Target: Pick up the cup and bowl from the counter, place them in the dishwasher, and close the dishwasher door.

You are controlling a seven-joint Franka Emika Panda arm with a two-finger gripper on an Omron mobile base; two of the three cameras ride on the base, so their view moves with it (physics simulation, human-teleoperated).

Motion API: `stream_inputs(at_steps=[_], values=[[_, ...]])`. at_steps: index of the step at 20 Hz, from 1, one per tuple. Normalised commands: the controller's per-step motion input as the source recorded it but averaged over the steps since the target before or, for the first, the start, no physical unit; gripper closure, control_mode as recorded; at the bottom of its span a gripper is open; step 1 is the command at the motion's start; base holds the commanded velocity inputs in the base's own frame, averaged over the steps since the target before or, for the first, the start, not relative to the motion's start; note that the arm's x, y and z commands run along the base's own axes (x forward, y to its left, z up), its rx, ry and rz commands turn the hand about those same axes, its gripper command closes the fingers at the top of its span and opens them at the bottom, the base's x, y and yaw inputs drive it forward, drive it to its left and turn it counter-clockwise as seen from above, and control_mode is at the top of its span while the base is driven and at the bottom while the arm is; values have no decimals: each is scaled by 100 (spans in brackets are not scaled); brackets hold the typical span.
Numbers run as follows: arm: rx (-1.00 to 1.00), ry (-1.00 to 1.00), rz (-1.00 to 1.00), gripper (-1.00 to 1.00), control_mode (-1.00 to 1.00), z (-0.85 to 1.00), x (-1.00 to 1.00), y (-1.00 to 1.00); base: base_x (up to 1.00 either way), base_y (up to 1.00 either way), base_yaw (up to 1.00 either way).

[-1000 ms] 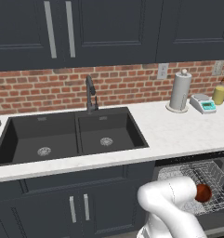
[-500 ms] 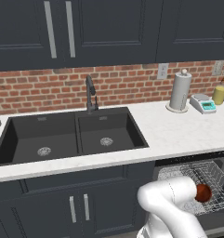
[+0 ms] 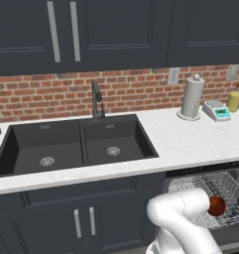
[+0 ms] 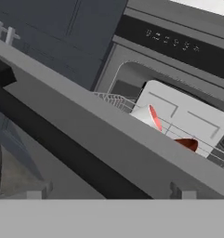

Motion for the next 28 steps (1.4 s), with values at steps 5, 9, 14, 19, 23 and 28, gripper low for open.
stream_inputs(at_steps=[5, 9, 14, 19, 23, 28], values=[[7, -7, -4, -100, -100, -45, 5, 0, 0, 0, 0], [2, -8, -5, -100, -100, -30, 4, 0, 0, 0, 0], [0, -14, -5, -100, -100, -20, 27, 11, 0, 0, 0], [0, -11, -6, -100, -100, -22, 50, 27, 0, 0, 0], [0, -8, -7, -100, -100, -16, 62, 33, 0, 0, 0], [-1, -8, -8, -100, -100, -9, 65, 34, 0, 0, 0]])
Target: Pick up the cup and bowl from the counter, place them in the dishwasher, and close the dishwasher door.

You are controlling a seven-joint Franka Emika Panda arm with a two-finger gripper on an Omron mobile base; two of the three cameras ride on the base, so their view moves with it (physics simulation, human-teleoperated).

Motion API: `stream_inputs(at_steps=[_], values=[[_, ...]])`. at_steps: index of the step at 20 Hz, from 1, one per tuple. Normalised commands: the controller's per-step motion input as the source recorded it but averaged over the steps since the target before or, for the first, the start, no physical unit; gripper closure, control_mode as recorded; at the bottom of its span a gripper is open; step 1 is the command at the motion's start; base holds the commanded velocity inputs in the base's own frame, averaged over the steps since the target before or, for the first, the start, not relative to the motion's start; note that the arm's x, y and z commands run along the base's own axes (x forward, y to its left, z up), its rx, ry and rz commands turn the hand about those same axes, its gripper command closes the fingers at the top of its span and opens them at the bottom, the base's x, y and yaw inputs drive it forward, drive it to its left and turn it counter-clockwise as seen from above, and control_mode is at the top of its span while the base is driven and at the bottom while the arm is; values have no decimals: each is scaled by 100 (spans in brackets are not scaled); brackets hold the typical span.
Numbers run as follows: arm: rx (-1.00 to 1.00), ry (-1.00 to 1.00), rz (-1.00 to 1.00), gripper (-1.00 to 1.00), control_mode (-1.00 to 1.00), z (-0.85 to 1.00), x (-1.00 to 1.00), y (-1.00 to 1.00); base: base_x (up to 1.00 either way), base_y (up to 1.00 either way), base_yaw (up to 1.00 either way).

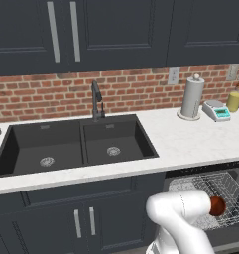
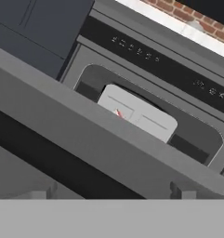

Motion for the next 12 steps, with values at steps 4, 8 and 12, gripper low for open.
stream_inputs(at_steps=[4, 8, 12], values=[[0, -3, -10, -100, -100, -56, 39, 16, 0, 0, 0], [-1, 0, -9, -100, -100, -83, 13, 4, 0, 0, 0], [0, 1, -9, -100, -100, -26, 0, -9, 0, 0, 0]])
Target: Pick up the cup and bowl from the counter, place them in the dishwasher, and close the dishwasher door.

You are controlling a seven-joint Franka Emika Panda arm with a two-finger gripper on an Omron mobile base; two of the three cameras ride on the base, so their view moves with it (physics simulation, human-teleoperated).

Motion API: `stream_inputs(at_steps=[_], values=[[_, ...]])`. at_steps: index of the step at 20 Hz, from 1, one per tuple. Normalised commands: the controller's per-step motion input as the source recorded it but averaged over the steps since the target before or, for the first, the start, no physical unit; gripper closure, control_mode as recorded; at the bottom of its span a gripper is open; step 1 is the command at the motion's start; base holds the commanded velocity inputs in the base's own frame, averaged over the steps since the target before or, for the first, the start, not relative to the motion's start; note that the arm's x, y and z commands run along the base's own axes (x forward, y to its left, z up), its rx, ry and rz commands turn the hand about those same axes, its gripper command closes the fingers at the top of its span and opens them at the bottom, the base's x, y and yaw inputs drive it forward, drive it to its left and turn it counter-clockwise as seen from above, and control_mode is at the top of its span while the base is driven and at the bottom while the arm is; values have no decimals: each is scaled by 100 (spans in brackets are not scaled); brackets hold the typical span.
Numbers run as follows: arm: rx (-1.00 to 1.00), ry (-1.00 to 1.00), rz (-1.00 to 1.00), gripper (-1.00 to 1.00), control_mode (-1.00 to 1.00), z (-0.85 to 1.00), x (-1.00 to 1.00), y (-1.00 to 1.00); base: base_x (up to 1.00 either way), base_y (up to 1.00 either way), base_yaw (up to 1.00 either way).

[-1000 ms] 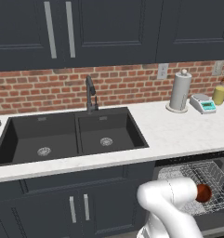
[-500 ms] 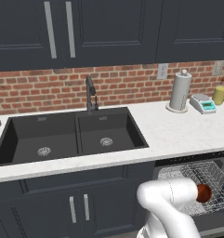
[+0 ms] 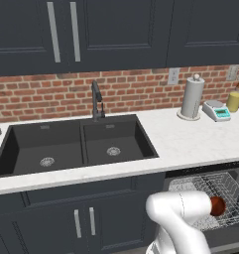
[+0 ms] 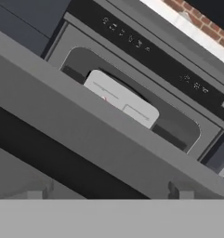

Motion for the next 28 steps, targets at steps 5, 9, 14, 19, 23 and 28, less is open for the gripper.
stream_inputs(at_steps=[5, 9, 14, 19, 23, 28], values=[[0, 2, -12, -100, -100, 2, 20, -55, 0, 0, 0], [3, 3, -8, -100, -100, 15, 8, -70, 0, 0, 0], [4, 3, -2, -100, -100, 12, 0, -53, 0, 0, 0], [4, 1, -6, -100, -100, 11, 10, -51, 0, 0, 0], [0, 0, -12, -100, -100, 12, 42, -36, 0, 0, 0], [17, 0, -12, -100, -100, 68, 10, -88, 0, 0, 0]])
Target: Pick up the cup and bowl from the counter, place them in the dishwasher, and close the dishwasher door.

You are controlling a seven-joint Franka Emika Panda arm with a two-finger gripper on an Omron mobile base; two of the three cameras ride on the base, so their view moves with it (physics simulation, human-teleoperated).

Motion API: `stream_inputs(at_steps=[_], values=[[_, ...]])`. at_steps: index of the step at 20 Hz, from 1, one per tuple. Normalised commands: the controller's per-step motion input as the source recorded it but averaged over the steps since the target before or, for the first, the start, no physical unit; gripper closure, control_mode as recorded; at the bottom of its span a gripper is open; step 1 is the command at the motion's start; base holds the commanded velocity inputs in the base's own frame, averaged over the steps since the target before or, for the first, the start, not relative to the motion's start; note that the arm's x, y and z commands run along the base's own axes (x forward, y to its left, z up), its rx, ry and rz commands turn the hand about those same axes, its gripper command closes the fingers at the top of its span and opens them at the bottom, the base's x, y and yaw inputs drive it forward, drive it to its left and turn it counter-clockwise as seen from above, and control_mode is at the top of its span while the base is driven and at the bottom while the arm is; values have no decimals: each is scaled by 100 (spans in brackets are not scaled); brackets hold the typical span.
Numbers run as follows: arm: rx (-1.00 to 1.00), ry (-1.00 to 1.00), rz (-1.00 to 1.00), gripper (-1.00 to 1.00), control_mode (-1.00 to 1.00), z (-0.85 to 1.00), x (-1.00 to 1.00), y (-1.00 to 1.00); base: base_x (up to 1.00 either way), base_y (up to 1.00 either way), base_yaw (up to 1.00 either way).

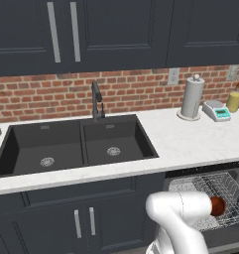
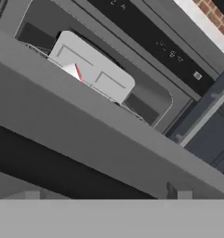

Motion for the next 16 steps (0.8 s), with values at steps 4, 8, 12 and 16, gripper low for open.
stream_inputs(at_steps=[4, 8, 12, 16], values=[[10, 4, -14, -100, -100, 9, 9, -64, 0, 0, 0], [-1, 7, -13, -100, -100, -34, 44, -16, 0, 0, 0], [-7, 8, -11, -100, -100, -79, 70, 1, 0, 0, 0], [-6, 1, -7, -100, -100, -86, 46, 21, 0, 0, 0]])
